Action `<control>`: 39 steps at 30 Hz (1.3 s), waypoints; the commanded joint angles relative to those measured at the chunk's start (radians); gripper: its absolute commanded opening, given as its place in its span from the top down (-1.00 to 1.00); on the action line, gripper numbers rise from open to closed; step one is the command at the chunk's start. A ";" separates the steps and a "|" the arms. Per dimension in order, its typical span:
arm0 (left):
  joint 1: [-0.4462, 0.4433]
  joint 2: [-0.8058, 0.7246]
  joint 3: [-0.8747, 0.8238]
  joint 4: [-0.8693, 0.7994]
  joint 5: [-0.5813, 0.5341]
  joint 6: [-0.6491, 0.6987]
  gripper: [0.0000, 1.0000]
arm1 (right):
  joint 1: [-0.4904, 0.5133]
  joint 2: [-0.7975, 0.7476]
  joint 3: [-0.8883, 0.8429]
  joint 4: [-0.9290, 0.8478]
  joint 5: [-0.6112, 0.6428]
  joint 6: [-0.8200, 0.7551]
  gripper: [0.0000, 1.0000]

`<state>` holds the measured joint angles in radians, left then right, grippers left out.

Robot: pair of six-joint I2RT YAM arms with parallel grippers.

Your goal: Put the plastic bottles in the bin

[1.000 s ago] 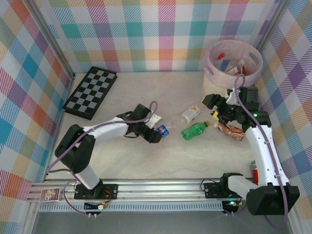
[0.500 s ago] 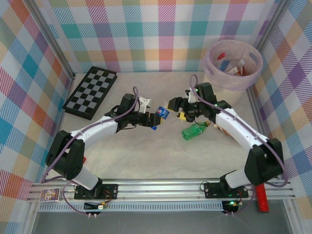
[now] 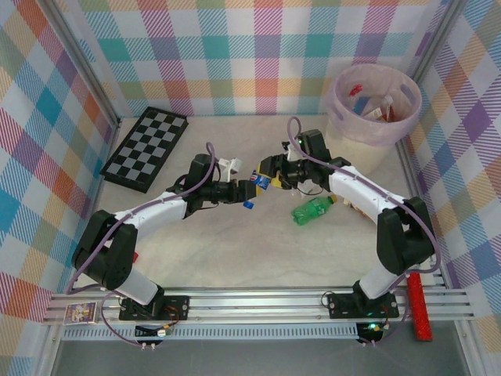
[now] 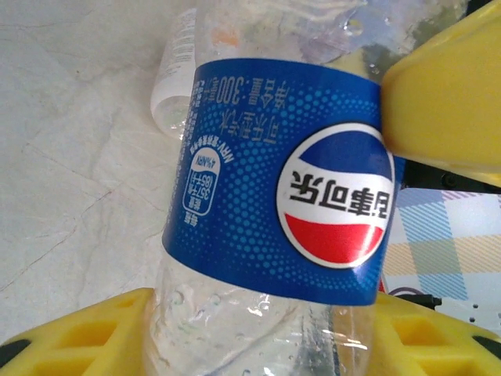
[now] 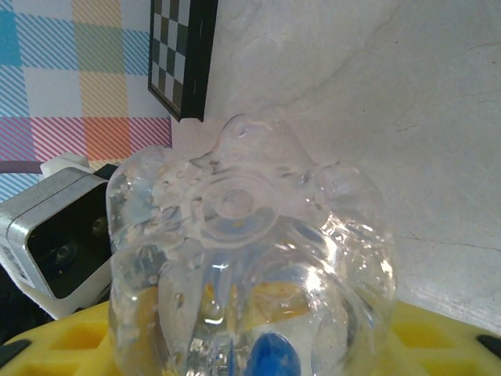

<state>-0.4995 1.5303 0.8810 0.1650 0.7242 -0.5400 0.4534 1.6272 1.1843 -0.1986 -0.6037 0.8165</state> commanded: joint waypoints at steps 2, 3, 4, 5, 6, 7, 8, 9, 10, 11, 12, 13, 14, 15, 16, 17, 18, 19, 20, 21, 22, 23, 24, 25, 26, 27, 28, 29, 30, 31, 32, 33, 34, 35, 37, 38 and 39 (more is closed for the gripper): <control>-0.007 -0.012 0.018 0.103 0.087 -0.008 -0.05 | 0.007 0.020 0.031 0.043 -0.002 0.006 -0.01; -0.005 -0.012 0.020 0.102 0.089 -0.004 -0.12 | 0.007 0.016 0.034 0.041 0.007 0.003 0.01; -0.006 -0.013 0.022 0.100 0.088 -0.003 -0.20 | 0.005 0.014 0.038 0.035 0.013 -0.002 0.02; -0.007 -0.017 0.021 0.100 0.083 -0.001 -0.27 | 0.005 0.011 0.049 0.020 0.021 -0.012 0.02; -0.007 -0.022 0.021 0.100 0.081 0.001 -0.42 | 0.006 0.008 0.064 0.003 0.029 -0.023 0.02; -0.007 -0.026 0.021 0.100 0.080 0.004 -0.59 | 0.004 0.007 0.076 -0.016 0.038 -0.035 0.02; -0.007 -0.035 0.020 0.096 0.080 0.010 -0.84 | 0.000 0.003 0.098 -0.041 0.049 -0.053 0.02; -0.007 -0.046 0.020 0.081 0.076 0.017 -0.97 | -0.006 0.000 0.120 -0.069 0.057 -0.072 0.02; -0.007 -0.057 0.022 0.066 0.069 0.025 -1.00 | -0.016 -0.003 0.141 -0.091 0.066 -0.087 0.02; -0.007 -0.076 0.023 0.043 0.062 0.040 -0.99 | -0.032 -0.008 0.167 -0.117 0.074 -0.107 0.02; -0.007 -0.093 0.024 0.019 0.055 0.059 -0.99 | -0.052 -0.014 0.203 -0.150 0.081 -0.131 0.03; -0.007 -0.111 0.025 0.000 0.044 0.073 -0.99 | -0.073 -0.020 0.235 -0.182 0.088 -0.150 0.03; -0.007 -0.129 0.025 -0.026 0.029 0.089 -1.00 | -0.097 -0.028 0.269 -0.212 0.094 -0.171 0.03; -0.005 -0.141 0.024 -0.045 0.020 0.101 -1.00 | -0.125 -0.034 0.304 -0.232 0.092 -0.185 0.02; -0.007 -0.150 0.024 -0.063 0.010 0.114 -1.00 | -0.160 -0.041 0.337 -0.247 0.083 -0.193 0.02; -0.007 -0.158 0.025 -0.075 0.004 0.121 -0.99 | -0.199 -0.047 0.370 -0.258 0.073 -0.195 0.03; -0.007 -0.159 0.024 -0.079 0.004 0.123 -1.00 | -0.234 -0.050 0.401 -0.271 0.065 -0.199 0.03; -0.006 -0.159 0.023 -0.082 0.004 0.124 -0.99 | -0.271 -0.053 0.442 -0.294 0.064 -0.208 0.03; -0.007 -0.158 0.022 -0.085 0.005 0.123 -1.00 | -0.311 -0.053 0.482 -0.319 0.068 -0.220 0.03; -0.007 -0.155 0.020 -0.087 0.006 0.123 -1.00 | -0.344 -0.053 0.524 -0.340 0.070 -0.232 0.03; -0.007 -0.155 0.019 -0.087 0.004 0.124 -0.99 | -0.381 -0.051 0.570 -0.360 0.073 -0.243 0.04; -0.006 -0.156 0.019 -0.088 0.003 0.125 -0.99 | -0.417 -0.047 0.615 -0.377 0.076 -0.250 0.05; -0.007 -0.158 0.018 -0.087 0.000 0.127 -1.00 | -0.450 -0.042 0.650 -0.392 0.080 -0.253 0.05; -0.007 -0.158 0.017 -0.087 -0.001 0.126 -0.99 | -0.485 -0.033 0.689 -0.405 0.079 -0.252 0.05; -0.007 -0.159 0.018 -0.087 -0.002 0.127 -0.99 | -0.521 -0.025 0.719 -0.408 0.077 -0.249 0.06; -0.006 -0.161 0.018 -0.087 -0.002 0.126 -0.99 | -0.547 -0.020 0.741 -0.410 0.080 -0.245 0.06; -0.007 -0.160 0.020 -0.088 -0.003 0.126 -0.99 | -0.582 -0.012 0.762 -0.411 0.083 -0.235 0.06; -0.007 -0.159 0.020 -0.089 -0.005 0.127 -0.99 | -0.613 -0.004 0.782 -0.405 0.087 -0.228 0.06; -0.006 -0.160 0.022 -0.094 -0.007 0.129 -1.00 | -0.636 0.001 0.792 -0.400 0.107 -0.223 0.07; -0.007 -0.158 0.024 -0.098 -0.009 0.130 -0.99 | -0.658 0.006 0.801 -0.394 0.140 -0.221 0.07; -0.007 -0.157 0.024 -0.101 -0.011 0.131 -1.00 | -0.674 0.009 0.804 -0.393 0.195 -0.220 0.07; -0.006 -0.154 0.024 -0.102 -0.013 0.131 -0.99 | -0.683 0.011 0.803 -0.383 0.240 -0.220 0.08; -0.007 -0.154 0.026 -0.105 -0.016 0.130 -0.99 | -0.688 0.011 0.796 -0.372 0.299 -0.220 0.08; -0.007 -0.153 0.026 -0.105 -0.017 0.129 -0.99 | -0.691 0.008 0.781 -0.351 0.361 -0.217 0.08; -0.008 -0.150 0.027 -0.101 -0.019 0.126 -0.99 | -0.690 0.004 0.739 -0.296 0.458 -0.203 0.10; -0.008 -0.149 0.029 -0.100 -0.019 0.123 -0.99 | -0.690 -0.001 0.711 -0.261 0.510 -0.197 0.11; -0.009 -0.149 0.028 -0.101 -0.020 0.122 -0.99 | -0.691 -0.006 0.681 -0.227 0.559 -0.190 0.12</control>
<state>-0.5018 1.3834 0.8852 0.0727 0.7124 -0.4294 -0.2409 1.6264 1.9182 -0.5125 -0.2302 0.6128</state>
